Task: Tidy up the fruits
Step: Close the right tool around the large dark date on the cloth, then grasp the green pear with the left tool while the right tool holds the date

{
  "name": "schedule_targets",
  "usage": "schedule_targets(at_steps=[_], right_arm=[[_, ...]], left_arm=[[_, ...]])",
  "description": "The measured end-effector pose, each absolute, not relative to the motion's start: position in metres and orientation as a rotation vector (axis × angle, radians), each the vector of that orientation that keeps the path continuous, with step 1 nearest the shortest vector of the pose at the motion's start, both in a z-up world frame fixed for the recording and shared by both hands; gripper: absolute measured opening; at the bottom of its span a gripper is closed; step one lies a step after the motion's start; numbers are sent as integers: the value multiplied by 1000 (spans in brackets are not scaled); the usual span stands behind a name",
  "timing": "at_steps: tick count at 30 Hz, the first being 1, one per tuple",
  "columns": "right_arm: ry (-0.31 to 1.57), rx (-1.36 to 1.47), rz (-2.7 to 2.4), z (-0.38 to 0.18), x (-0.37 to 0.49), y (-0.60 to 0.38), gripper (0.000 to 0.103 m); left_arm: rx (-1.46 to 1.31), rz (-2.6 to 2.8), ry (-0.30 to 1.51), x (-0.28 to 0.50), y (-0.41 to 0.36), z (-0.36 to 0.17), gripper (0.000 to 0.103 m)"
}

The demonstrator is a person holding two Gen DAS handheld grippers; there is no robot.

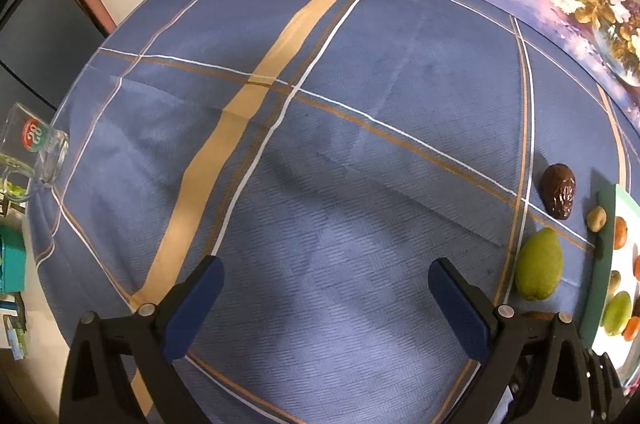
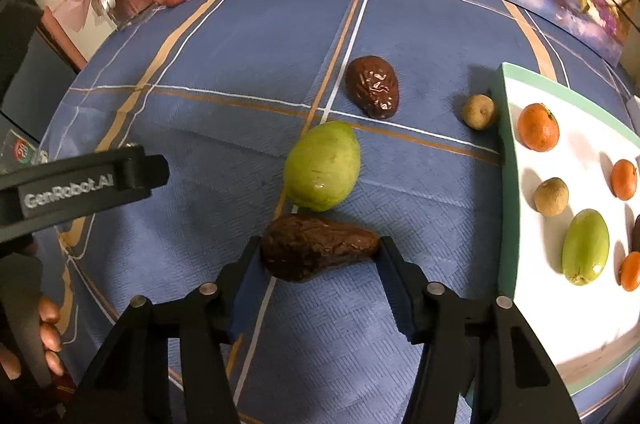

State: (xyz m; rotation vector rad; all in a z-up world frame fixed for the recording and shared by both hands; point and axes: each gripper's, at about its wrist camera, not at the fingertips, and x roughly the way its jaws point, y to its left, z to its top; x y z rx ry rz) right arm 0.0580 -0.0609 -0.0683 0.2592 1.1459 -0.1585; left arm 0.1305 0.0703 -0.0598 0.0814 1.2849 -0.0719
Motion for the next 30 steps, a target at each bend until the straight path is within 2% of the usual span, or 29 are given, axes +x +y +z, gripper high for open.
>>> schedule_targets(at_steps=[13, 30], right_arm=[[1050, 313, -165, -36, 22, -85, 58], [949, 295, -263, 1, -11, -134, 58]], left_arm=[[65, -134, 1197, 119, 36, -33, 103], [-28, -295, 1207, 109, -3, -23, 98]])
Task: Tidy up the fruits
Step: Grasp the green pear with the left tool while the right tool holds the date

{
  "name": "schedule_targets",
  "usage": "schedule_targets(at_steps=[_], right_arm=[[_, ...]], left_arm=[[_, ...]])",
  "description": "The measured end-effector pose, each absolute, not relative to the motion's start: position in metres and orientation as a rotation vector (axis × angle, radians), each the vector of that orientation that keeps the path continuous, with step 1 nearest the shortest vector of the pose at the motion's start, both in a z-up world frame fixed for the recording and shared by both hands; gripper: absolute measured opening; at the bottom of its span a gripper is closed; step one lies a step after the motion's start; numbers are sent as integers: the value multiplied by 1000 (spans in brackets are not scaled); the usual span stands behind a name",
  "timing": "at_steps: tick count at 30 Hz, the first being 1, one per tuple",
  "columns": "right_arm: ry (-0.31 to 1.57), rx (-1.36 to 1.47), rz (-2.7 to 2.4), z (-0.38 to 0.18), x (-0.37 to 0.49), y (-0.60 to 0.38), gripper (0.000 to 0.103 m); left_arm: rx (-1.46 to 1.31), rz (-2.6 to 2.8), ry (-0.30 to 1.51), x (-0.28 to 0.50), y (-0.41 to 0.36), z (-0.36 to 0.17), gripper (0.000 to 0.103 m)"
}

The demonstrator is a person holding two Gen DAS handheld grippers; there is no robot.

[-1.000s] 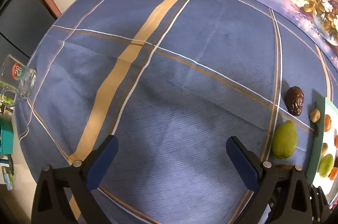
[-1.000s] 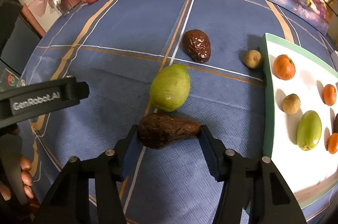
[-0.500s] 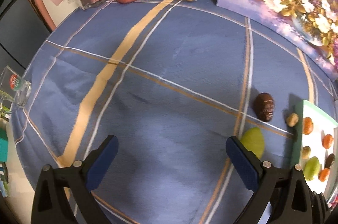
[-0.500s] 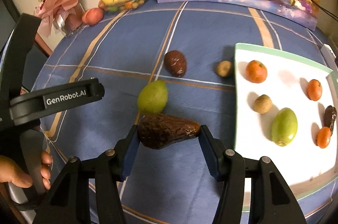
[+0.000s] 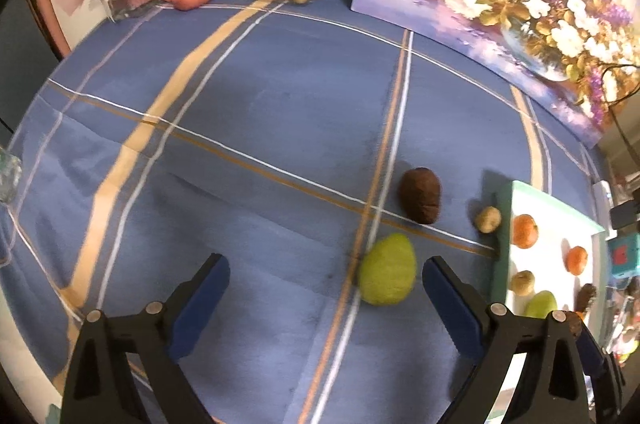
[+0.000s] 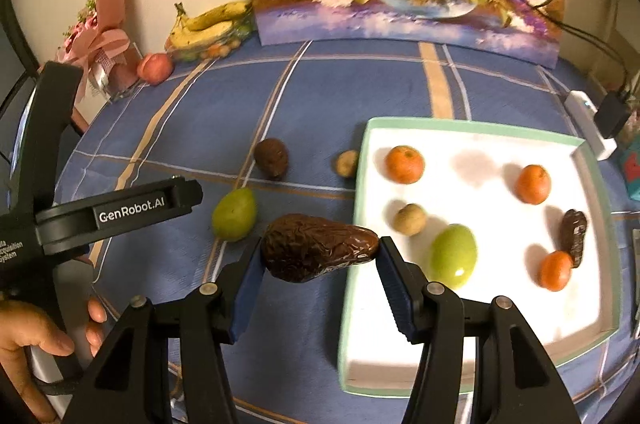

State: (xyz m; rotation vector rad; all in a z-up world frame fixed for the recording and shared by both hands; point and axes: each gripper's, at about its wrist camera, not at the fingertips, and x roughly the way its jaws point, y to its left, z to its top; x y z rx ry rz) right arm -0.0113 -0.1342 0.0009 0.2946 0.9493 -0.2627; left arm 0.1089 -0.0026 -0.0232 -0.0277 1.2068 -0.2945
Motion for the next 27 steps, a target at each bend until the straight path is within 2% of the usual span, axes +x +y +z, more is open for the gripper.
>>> schedule_targets(at_steps=[3, 10, 18, 21, 23, 24, 27], right_arm=[[934, 289, -283, 8, -18, -143, 58], [907, 323, -337, 15, -29, -166, 58], [896, 366, -368, 17, -31, -179, 58], [905, 373, -369, 14, -32, -181, 58], [910, 373, -371, 13, -32, -181, 58], [911, 373, -371, 13, -32, -181, 58], [914, 372, -370, 12, -31, -181, 58]], left_arm=[[-44, -322, 1222, 108, -8, -25, 91], [-48, -364, 1238, 107, -18, -27, 89], [-21, -394, 1283, 103, -31, -38, 77], [-10, -404, 1294, 102, -34, -42, 64], [-4, -409, 1299, 101, -35, -44, 61], [-1, -412, 1303, 101, -35, -45, 54], [6, -413, 1308, 101, -36, -48, 52]])
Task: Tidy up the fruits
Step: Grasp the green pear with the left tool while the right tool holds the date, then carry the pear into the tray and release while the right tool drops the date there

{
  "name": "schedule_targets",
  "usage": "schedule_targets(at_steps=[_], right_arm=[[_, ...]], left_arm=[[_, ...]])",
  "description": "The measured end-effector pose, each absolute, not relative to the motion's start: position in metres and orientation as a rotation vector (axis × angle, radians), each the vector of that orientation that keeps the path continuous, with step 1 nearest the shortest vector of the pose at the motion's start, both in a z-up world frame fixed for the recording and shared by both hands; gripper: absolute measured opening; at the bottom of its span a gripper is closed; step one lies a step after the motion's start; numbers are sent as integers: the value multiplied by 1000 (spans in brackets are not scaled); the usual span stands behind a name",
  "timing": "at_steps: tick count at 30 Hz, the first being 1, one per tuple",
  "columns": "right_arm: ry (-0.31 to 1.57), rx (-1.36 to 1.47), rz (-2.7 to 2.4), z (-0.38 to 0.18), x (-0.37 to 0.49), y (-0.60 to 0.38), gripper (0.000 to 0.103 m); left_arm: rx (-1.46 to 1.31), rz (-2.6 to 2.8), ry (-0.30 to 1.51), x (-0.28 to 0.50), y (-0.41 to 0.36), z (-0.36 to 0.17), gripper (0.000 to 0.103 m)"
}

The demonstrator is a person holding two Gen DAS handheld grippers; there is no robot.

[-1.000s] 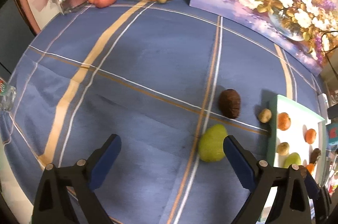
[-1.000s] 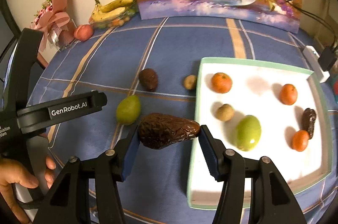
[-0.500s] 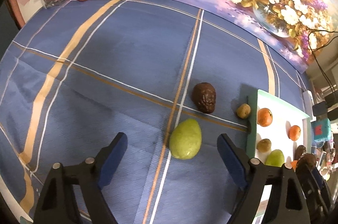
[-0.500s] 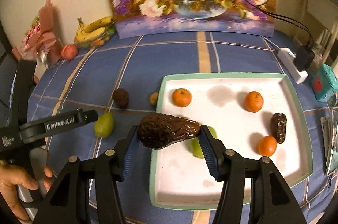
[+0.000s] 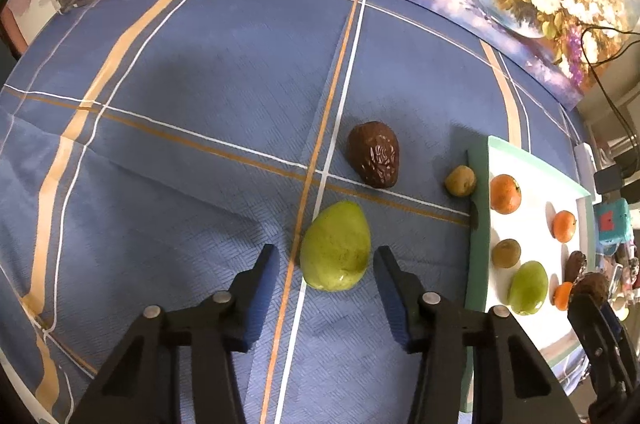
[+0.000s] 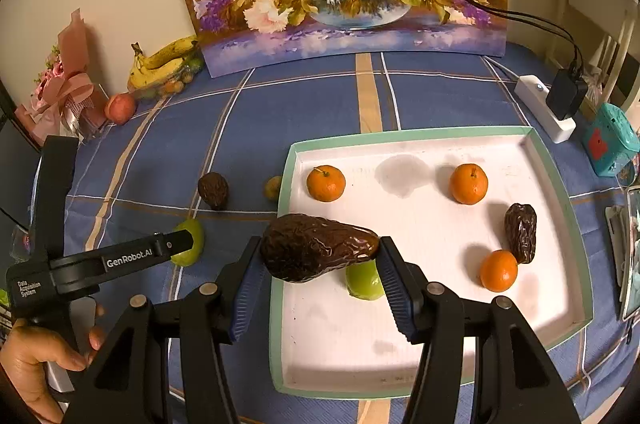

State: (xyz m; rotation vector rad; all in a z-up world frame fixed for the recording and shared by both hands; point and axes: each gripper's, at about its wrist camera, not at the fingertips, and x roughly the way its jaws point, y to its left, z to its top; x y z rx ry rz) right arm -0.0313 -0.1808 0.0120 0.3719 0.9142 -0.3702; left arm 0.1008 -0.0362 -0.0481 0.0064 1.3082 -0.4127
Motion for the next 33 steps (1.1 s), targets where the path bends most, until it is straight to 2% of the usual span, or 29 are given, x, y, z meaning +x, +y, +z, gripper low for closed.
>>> schedule_targets(at_steps=[8, 14, 33], right_arm=[[919, 370, -370, 10, -31, -181, 58], [924, 369, -368, 10, -31, -181, 58], [935, 460, -428, 4, -48, -203, 58]], left_arm=[[11, -420, 1313, 104, -41, -53, 50], [19, -428, 1318, 107, -49, -58, 42], [35, -539, 1250, 84, -66, -24, 42]])
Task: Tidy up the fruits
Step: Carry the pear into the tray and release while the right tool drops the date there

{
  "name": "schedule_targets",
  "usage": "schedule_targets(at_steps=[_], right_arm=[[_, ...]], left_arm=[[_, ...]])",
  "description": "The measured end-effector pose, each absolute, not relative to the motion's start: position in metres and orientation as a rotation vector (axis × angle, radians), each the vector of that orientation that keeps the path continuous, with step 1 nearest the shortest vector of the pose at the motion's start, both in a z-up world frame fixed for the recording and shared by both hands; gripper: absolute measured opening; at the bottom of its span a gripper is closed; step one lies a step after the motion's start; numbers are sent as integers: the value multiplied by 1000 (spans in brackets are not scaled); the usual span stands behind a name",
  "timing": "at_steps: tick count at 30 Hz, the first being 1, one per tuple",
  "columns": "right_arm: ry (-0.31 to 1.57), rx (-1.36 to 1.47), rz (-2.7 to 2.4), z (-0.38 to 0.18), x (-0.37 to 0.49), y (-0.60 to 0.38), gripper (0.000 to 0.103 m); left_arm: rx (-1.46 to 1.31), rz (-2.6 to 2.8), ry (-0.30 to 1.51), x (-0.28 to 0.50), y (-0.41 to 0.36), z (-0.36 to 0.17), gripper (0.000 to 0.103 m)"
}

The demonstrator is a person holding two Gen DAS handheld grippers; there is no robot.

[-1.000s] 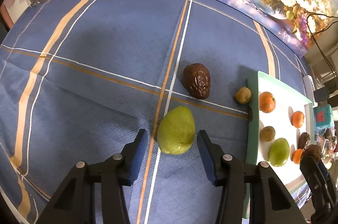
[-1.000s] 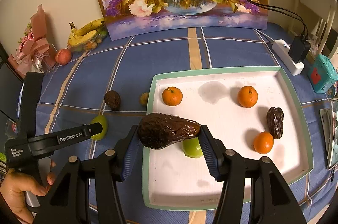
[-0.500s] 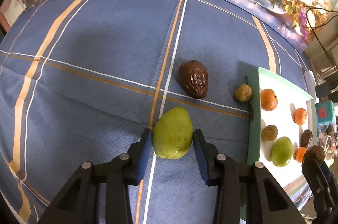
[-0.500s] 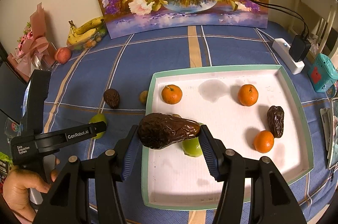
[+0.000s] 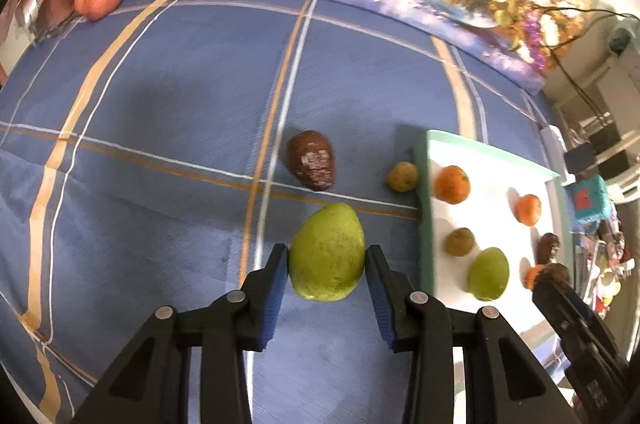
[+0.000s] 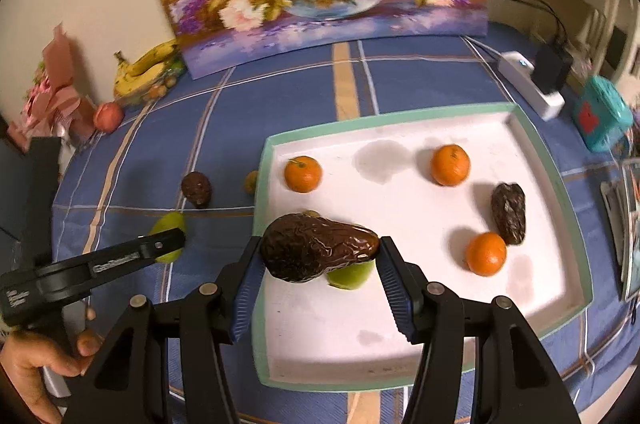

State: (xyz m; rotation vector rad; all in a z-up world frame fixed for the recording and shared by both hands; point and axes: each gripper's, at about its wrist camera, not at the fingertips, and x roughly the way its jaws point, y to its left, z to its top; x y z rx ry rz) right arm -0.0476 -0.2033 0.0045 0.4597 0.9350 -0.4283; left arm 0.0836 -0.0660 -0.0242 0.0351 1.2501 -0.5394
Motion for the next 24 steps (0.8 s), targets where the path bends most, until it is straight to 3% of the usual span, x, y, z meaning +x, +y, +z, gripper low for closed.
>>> schedule_targets(at_steps=[24], right_arm=[[1080, 580, -618, -22, -108, -253, 58]], left_arm=[[218, -775, 1237, 3, -126, -11, 42]])
